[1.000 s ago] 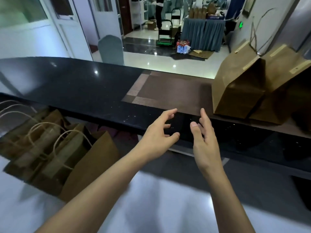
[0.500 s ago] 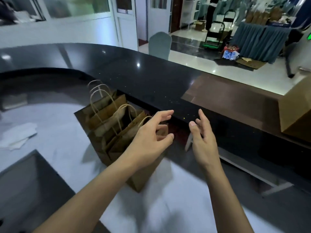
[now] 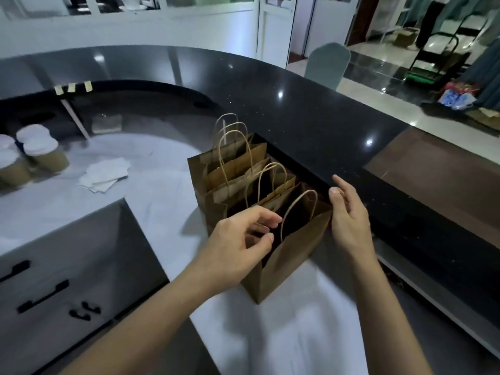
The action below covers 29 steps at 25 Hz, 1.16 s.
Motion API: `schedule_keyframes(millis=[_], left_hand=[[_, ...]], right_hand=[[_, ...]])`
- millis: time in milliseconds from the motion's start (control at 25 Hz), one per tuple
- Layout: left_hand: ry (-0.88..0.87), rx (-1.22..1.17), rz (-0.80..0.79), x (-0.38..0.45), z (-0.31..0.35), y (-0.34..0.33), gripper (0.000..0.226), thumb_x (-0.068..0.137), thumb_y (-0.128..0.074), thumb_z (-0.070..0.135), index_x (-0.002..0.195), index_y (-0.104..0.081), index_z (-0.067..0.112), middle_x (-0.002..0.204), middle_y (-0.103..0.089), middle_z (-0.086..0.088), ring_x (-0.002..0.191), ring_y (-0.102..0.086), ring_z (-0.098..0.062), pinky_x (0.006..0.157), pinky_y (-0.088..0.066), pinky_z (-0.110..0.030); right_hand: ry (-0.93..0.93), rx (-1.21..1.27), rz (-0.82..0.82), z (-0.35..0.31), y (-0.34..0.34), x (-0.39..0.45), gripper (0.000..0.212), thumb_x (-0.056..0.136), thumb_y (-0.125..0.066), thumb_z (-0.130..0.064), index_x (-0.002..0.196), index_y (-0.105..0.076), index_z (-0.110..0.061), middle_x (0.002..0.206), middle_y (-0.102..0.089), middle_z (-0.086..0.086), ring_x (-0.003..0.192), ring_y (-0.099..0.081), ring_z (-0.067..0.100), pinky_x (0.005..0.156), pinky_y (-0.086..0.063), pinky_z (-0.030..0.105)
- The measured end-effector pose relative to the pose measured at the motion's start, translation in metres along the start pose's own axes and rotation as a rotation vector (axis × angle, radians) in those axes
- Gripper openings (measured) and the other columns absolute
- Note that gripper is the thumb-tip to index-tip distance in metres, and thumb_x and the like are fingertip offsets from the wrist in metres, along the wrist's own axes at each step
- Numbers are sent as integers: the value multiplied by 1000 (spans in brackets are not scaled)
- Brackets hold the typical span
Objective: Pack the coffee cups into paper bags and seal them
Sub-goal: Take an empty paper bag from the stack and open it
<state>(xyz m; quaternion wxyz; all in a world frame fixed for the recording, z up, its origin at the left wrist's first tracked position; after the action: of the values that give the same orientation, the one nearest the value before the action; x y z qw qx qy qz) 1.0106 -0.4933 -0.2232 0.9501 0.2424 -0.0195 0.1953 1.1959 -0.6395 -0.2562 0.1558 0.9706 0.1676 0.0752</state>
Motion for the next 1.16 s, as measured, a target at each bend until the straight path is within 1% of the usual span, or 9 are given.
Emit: schedule_keyframes(millis=[80,200,360,520,640,800,920,1040,1160], left_hand=[[9,48,39,-4,-4,1,26,98,-62,16,120,-65,29,111,-66,17,109,-61,-1,90,-55,-24],[-58,354,65,-9,-9,-2,27,100,-56,22,126,-63,28,120,-63,18,115,-53,1,96,-47,-25],[-39,621,-3,-13,-15,-10,35,103,-44,35,137,-53,33,133,-58,19,130,-44,-3,110,-32,-34],[16,684,0,-27,-22,-19,32,102,-41,42,132,-51,39,121,-61,21,123,-47,-6,113,-23,-35],[46,728,72,-38,-25,-23,27,100,-44,41,123,-57,37,111,-63,20,120,-50,-8,118,-19,-42],[92,785,166,-51,-20,-30,19,92,-64,30,111,-65,33,102,-66,15,114,-55,-14,118,-22,-49],[152,870,187,-60,-18,-33,29,84,-74,18,110,-69,31,121,-62,3,123,-50,-23,119,-20,-50],[249,909,187,-73,-19,-32,34,86,-70,21,118,-68,31,152,-39,-9,136,-40,-32,116,-26,-51],[344,866,167,-86,-22,-34,40,94,-52,29,135,-56,31,158,-31,-4,134,-41,-28,110,-34,-45]], right_hand=[[20,-57,-33,2,-3,4,32,107,-44,-37,132,-64,-33,133,-61,-8,128,-51,9,104,-40,31],[5,-129,-102,7,-8,8,27,105,-48,-33,110,-75,-33,126,-64,-9,127,-52,11,107,-42,38],[-27,-171,-137,13,-9,1,23,102,-54,-34,103,-77,-35,116,-68,-10,114,-59,10,102,-48,43],[-18,-224,-122,16,5,-9,21,102,-57,-32,97,-76,-37,107,-69,-5,101,-62,18,89,-51,41],[-5,-280,-131,18,19,-16,19,101,-60,-32,92,-75,-39,103,-62,-12,103,-58,13,86,-45,33],[11,-404,-211,19,31,-29,19,98,-64,-24,106,-77,-35,110,-56,-9,107,-55,13,89,-46,30],[8,-541,-289,19,34,-36,38,97,-56,-11,113,-74,-39,118,-52,-7,111,-52,15,87,-45,29],[0,-667,-373,23,38,-40,49,95,-52,-8,131,-65,-39,132,-52,-3,106,-48,13,74,-43,25],[-3,-767,-408,23,41,-45,57,94,-53,-12,144,-52,-37,138,-51,0,101,-48,15,75,-42,30]])
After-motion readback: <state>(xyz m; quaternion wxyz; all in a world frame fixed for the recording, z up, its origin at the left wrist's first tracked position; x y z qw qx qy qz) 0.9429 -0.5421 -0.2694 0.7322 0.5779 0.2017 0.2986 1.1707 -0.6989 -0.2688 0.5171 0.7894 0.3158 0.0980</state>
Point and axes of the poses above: each hand's wrist, its own x-axis towards the middle knuckle, its own y-axis out of the back of the hand, z = x × y, the point moved 2 cm from there along x, towards the middle knuckle
